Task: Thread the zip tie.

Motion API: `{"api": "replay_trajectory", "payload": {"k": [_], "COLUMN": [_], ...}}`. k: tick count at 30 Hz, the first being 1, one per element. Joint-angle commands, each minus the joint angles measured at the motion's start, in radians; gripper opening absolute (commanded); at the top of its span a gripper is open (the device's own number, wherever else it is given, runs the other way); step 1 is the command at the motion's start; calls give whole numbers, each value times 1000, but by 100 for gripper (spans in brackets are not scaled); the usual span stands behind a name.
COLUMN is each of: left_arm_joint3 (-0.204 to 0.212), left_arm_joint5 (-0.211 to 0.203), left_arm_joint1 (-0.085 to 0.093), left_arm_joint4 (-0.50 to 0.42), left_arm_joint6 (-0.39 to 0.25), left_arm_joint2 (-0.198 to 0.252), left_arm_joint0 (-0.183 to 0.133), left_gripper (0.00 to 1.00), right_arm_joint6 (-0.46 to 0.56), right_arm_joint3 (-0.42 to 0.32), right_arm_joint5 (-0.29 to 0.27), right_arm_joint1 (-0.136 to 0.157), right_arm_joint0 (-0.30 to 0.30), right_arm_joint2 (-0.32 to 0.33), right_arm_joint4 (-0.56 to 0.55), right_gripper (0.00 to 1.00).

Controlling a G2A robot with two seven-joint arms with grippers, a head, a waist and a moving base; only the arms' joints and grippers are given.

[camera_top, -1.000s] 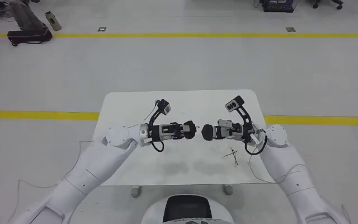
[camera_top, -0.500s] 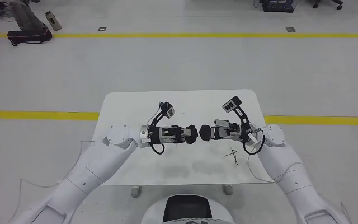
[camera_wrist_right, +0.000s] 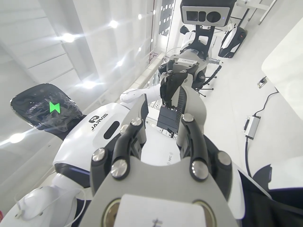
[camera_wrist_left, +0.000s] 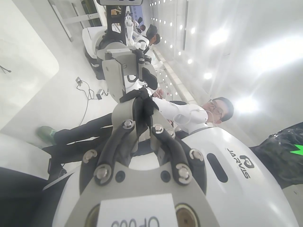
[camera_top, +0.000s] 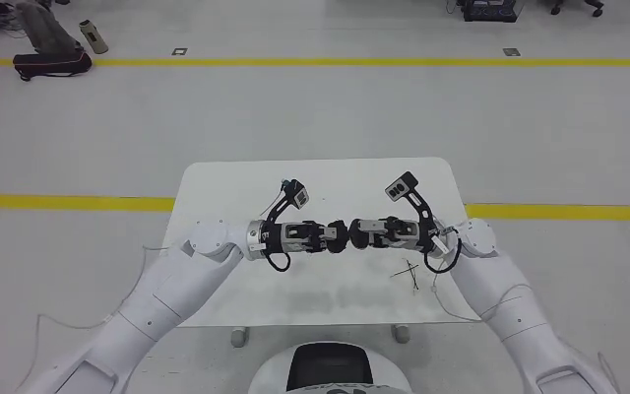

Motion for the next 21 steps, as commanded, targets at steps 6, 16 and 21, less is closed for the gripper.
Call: {"api": "replay_trajectory", "payload": {"k": [6, 16, 21], "left_arm_joint3": [0, 0, 0], "left_arm_joint5": [0, 0, 0], "left_arm_joint1": [0, 0, 0], "left_arm_joint4": [0, 0, 0], "left_arm_joint6": [0, 0, 0], "left_arm_joint2": [0, 0, 0], "left_arm_joint0": [0, 0, 0], "left_gripper": [0, 0, 0], "right_arm_joint6": [0, 0, 0], "right_arm_joint3": [-1, 2, 7], "right_arm_joint5": [0, 0, 0], "right_arm_joint1": [5, 10, 10], "right_arm_joint0": [2, 7, 10], "right_arm_joint2": [-11, -17, -18], "right_arm_joint4": [4, 8, 6], "right_gripper": [15, 7, 3]}}
